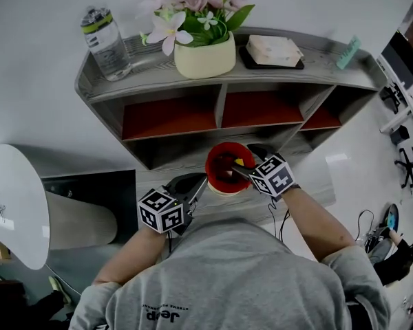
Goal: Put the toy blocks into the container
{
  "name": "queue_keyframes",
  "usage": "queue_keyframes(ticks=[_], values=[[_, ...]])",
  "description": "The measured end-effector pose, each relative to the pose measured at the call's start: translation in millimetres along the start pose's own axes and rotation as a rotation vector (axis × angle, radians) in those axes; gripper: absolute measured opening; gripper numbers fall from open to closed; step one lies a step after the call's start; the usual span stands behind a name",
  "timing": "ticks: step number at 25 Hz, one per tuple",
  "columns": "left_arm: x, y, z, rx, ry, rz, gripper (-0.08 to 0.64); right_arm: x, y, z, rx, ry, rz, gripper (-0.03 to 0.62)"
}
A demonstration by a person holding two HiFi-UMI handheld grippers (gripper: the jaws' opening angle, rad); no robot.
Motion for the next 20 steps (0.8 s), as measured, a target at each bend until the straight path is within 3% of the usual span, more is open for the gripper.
queue_keyframes(ticks=[12, 18, 20], values=[[-13, 5, -23, 0.038, 0.06, -0.145, 0.012, -62, 17, -20, 0.128, 0.232, -0.216, 0.112], [-18, 18, -34, 0.053, 0.099, -0.257, 0.012, -84, 28, -19, 0.127, 0.271, -0.322, -0.009], [-15, 25, -32, 0.051, 0.102, -0.285, 0.012, -91, 28, -16, 0.156, 0.281, -0.407, -0.007]])
Point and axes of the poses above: the fingertips, and each gripper's own axes: x forward along the fingers, y to its right, z out of its underside, the point moved 3 cm from there along -x, backward along the fingers, and after that the axes turned 15 degrees about x, right-handed, at the moved point
